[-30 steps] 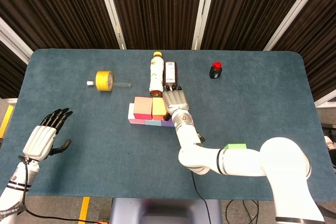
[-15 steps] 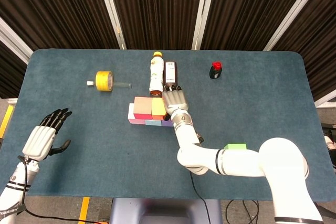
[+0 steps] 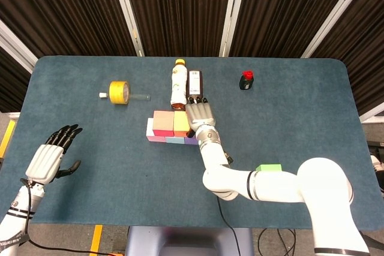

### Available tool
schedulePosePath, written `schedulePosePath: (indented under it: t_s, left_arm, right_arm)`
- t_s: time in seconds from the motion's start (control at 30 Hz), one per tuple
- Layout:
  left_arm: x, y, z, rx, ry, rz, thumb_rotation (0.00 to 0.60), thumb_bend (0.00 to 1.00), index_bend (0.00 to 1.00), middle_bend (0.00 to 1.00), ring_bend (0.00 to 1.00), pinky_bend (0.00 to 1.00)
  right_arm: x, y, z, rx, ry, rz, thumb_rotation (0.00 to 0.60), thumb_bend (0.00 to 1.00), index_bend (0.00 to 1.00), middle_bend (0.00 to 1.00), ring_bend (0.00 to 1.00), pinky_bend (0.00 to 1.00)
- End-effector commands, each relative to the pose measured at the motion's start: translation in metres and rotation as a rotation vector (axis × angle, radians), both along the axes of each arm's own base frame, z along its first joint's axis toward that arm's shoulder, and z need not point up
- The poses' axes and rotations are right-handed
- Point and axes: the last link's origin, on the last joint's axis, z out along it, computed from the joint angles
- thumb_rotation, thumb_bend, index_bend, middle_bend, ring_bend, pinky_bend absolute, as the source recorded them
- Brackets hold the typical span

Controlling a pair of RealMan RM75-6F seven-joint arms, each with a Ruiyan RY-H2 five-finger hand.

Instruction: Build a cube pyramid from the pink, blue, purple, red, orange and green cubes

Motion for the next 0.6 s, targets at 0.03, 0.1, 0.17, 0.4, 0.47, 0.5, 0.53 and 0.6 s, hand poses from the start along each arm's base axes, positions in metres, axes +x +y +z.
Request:
schedulePosePath:
  t_s: [0.03, 0.1, 0.17, 0.4, 0.47, 0.5, 0.53, 0.6]
  left_arm:
    - [-0.0002, -0.0001, -0.0003, -0.001, 0.0, 0.0, 0.6, 0.35, 0.09, 0.03, 0.01, 0.14]
    - [-0.0004, 0.0, -0.0005, -0.002, 0.001, 0.0, 0.6, 0.35, 0.09, 0.03, 0.01, 0.14]
    - [-0.0006, -0.0001, -0.0005, -0.001, -0.001, 0.001, 0.6, 0.35, 0.09, 0.03, 0.01, 0.14]
    - [-0.0023, 0.0002, -0.0006, -0.004, -0.002, 0.006, 0.6, 0.35, 0.09, 0.02, 0.0, 0.14]
    - [-0.0028, 0.0001, -0.0009, -0.005, -0.003, 0.007, 0.6, 0.35, 0.09, 0.02, 0.0, 0.14]
    - [-0.003, 0.0001, -0.001, -0.005, -0.003, 0.007, 0.6, 0.35, 0.09, 0.02, 0.0, 0.14]
    - [-0.0032, 0.0, -0.0011, -0.006, -0.003, 0.006, 0.6, 0.35, 0.09, 0.02, 0.0, 0.14]
    - [-0.0036, -0.0002, -0.0016, -0.008, -0.001, 0.007, 0.6, 0.35, 0.09, 0.02, 0.0, 0.14]
  right_arm:
    - [0.0002, -0.0001, -0.0001, -0.001, -0.001, -0.001, 0.6, 0.32, 0.5, 0.17, 0.03, 0.19]
    - [0.0004, 0.0, -0.0007, -0.002, 0.0, -0.002, 0.6, 0.32, 0.5, 0.17, 0.03, 0.19]
    - [0.001, -0.0001, -0.0014, -0.003, 0.002, -0.002, 0.6, 0.32, 0.5, 0.17, 0.03, 0.19]
    - [0.0027, 0.0, -0.0043, -0.005, 0.008, -0.003, 0.6, 0.32, 0.49, 0.17, 0.03, 0.19]
    - [0.0025, 0.0003, -0.0056, -0.005, 0.015, -0.003, 0.6, 0.32, 0.49, 0.17, 0.03, 0.17]
    - [0.0023, 0.0004, -0.0061, -0.005, 0.017, -0.004, 0.6, 0.32, 0.49, 0.17, 0.03, 0.17]
    - [0.0024, 0.0006, -0.0065, -0.005, 0.017, -0.005, 0.6, 0.32, 0.48, 0.17, 0.03, 0.16]
    - [0.003, 0.0007, -0.0068, -0.006, 0.016, -0.004, 0.6, 0.32, 0.48, 0.17, 0.03, 0.16]
